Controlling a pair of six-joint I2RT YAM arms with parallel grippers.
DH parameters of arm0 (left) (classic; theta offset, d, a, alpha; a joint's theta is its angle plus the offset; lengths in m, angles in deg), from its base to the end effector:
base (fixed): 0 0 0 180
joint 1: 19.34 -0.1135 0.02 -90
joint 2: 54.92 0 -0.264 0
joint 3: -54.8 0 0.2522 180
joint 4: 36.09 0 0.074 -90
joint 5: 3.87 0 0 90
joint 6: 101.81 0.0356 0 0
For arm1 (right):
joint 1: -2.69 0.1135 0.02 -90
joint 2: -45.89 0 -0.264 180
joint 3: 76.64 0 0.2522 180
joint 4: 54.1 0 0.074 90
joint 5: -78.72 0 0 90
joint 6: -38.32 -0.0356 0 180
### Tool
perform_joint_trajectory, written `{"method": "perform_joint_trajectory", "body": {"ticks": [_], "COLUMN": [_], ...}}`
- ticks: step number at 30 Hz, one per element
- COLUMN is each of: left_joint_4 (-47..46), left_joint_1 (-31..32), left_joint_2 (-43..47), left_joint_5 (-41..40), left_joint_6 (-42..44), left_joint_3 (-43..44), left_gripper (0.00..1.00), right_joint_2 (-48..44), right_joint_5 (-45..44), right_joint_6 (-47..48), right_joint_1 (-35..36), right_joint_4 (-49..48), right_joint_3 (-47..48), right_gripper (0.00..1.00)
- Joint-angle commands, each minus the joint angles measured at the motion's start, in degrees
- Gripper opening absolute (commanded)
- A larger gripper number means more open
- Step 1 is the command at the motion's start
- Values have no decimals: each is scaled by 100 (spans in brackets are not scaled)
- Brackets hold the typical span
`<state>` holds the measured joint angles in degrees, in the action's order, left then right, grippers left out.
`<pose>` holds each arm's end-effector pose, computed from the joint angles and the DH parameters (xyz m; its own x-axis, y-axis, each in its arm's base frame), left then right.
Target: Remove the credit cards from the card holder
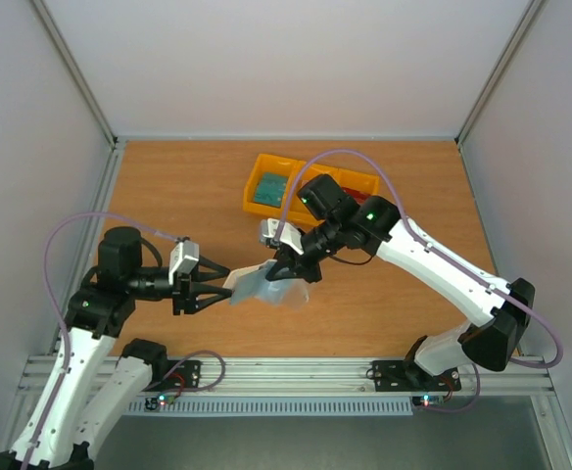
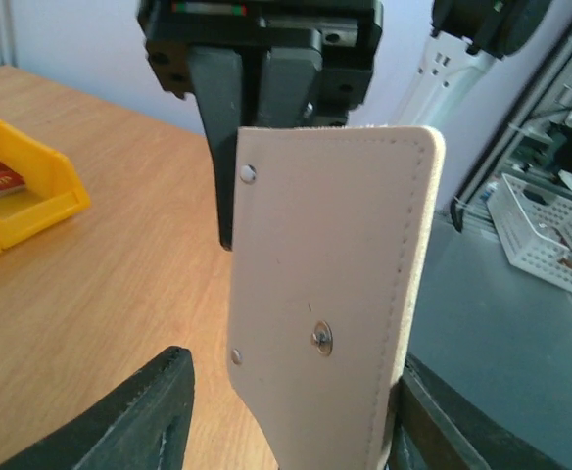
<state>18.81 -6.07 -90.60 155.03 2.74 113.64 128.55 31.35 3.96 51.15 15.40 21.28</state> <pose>0.1007 -0.0579 0.3210 -0.2808 0.1592 -0.9465 0.9561 0.1325 -0.2614 0.1730 0.2317 0.3604 0.3676 -0.5010 -0.7835 -0.9032 -0.3932 -0.1722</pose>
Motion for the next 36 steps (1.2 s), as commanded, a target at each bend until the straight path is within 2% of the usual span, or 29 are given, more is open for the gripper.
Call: {"method": "perform_joint_trajectory", "body": {"ticks": [1, 3, 5, 6, 8, 10, 12, 15, 19, 21, 25, 26, 27, 30, 31, 34, 36], "left_joint_4": [-1060, -968, -906, -920, -966, -927, -934, -893, -1032, -1136, -1419, -1481, -1440, -1305, -1256, -1204, -1453], "left_joint_1": [55, 57, 59, 58, 72, 106, 210, 374, 475, 475, 480, 485, 481, 480, 477, 475, 479], "left_joint_2": [221, 138, 67, 70, 88, 98, 122, 128, 139, 122, 83, 43, 36, 74, 100, 147, 154], "left_joint_5": [-383, -403, -282, -248, -196, -8, -64, -577, -1621, -2159, -2672, -3014, -3097, -3110, -3000, -2466, -2189], "left_joint_6": [-690, -747, -747, -735, -749, -652, -579, -507, -479, -462, -474, -782, -843, -907, -902, -1015, -1480], "left_joint_3": [-69, -31, 0, -16, -43, -35, -62, -109, -154, -178, -208, -197, -193, -171, -167, -177, -248], "left_gripper": [48, 37, 34, 37, 52, 58, 60, 61, 63, 63, 58, 51, 49, 45, 46, 57, 60], "right_joint_2": [-21, -50, -50, -15, 93, 241, 425, 676, 970, 1155, 953, 678, 531, 0, -112, -264, -396], "right_joint_5": [412, 464, 457, 452, 360, 72, -216, -723, -1801, -2045, -1306, -292, 112, 599, 590, 875, 1134], "right_joint_6": [-268, -165, -144, -187, -403, -763, -1187, -1894, -2895, -3222, -2508, -1720, -1471, -1098, -1083, -1246, -1411], "right_joint_1": [28, 23, 25, 28, 27, 25, 27, 24, 31, 36, 276, 361, 365, 350, 332, 218, 199], "right_joint_4": [-134, -111, -92, -72, -27, -11, 26, 87, 353, 665, 321, 164, 10, -661, -788, -1042, -1473], "right_joint_3": [228, 201, 191, 232, 377, 593, 873, 1267, 1699, 1980, 1689, 1379, 1168, 459, 327, 166, -76], "right_gripper": [1, 1, 1, 1, 1, 1, 1, 1, 1, 1, 1, 2, 2, 2, 2, 2, 2]}}
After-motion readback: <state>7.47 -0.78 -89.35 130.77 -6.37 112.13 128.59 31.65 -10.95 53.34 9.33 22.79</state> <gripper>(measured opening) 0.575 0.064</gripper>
